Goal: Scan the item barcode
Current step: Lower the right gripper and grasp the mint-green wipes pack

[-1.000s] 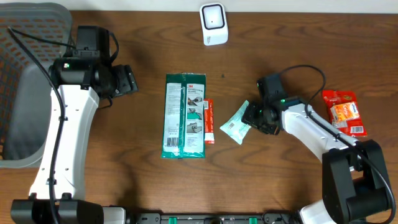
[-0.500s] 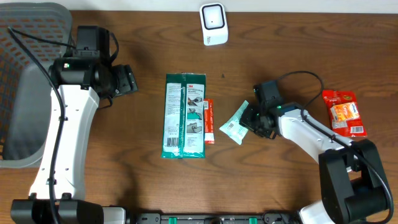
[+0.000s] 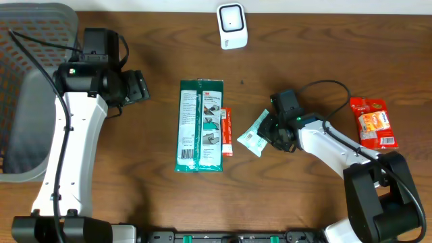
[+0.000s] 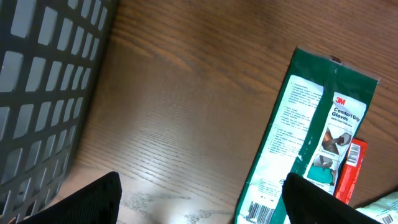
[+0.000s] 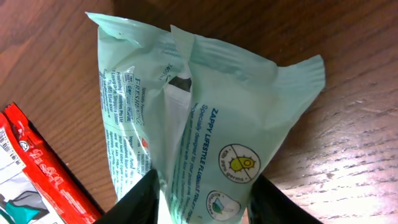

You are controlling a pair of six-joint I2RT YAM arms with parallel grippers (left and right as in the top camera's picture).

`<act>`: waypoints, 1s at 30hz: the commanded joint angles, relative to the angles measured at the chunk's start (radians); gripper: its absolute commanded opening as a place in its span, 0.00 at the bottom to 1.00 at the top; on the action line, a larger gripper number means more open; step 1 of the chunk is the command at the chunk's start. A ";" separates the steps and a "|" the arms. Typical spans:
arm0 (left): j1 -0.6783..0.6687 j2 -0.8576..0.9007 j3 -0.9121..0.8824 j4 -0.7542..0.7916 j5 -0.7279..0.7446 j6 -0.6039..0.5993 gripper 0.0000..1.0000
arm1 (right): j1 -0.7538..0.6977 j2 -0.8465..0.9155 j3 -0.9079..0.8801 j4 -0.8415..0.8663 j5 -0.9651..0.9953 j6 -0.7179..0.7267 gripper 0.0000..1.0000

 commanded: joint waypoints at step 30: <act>0.004 -0.003 0.010 -0.004 -0.009 0.002 0.83 | 0.018 0.005 -0.022 -0.009 0.066 0.096 0.48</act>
